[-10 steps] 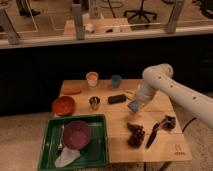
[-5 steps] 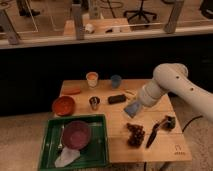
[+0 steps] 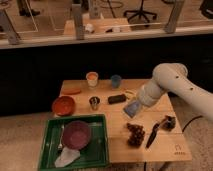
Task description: Place sponge in tray
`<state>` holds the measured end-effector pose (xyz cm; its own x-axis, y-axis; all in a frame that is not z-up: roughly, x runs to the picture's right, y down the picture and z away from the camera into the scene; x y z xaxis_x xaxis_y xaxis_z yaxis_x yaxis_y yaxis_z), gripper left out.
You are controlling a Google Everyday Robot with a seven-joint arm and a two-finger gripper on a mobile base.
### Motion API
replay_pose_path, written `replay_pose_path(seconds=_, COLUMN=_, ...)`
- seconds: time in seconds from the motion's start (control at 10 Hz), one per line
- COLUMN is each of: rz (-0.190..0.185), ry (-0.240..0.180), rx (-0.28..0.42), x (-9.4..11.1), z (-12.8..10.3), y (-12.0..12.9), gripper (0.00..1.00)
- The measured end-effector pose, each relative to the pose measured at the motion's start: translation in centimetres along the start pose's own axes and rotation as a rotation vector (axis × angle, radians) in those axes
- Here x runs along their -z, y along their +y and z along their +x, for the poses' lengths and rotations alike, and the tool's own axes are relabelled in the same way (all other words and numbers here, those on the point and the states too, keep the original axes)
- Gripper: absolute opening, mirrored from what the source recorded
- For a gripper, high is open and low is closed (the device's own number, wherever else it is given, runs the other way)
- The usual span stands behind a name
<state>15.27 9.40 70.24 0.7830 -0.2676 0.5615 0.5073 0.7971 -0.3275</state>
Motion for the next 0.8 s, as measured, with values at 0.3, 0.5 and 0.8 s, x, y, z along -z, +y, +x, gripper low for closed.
replay_pose_path(seconds=0.3, rz=-0.002, ry=-0.003, rx=0.018, x=0.1, z=-0.5, y=0.1, gripper=0.00)
replay_pose_path(seconds=0.5, rz=-0.009, ry=-0.021, rx=0.091, x=0.7, z=-3.5, y=0.6, gripper=0.00)
replay_pose_path(seconds=0.8, rz=-0.043, ry=-0.075, rx=0.237, x=1.8, z=-11.2, y=3.3, gripper=0.00)
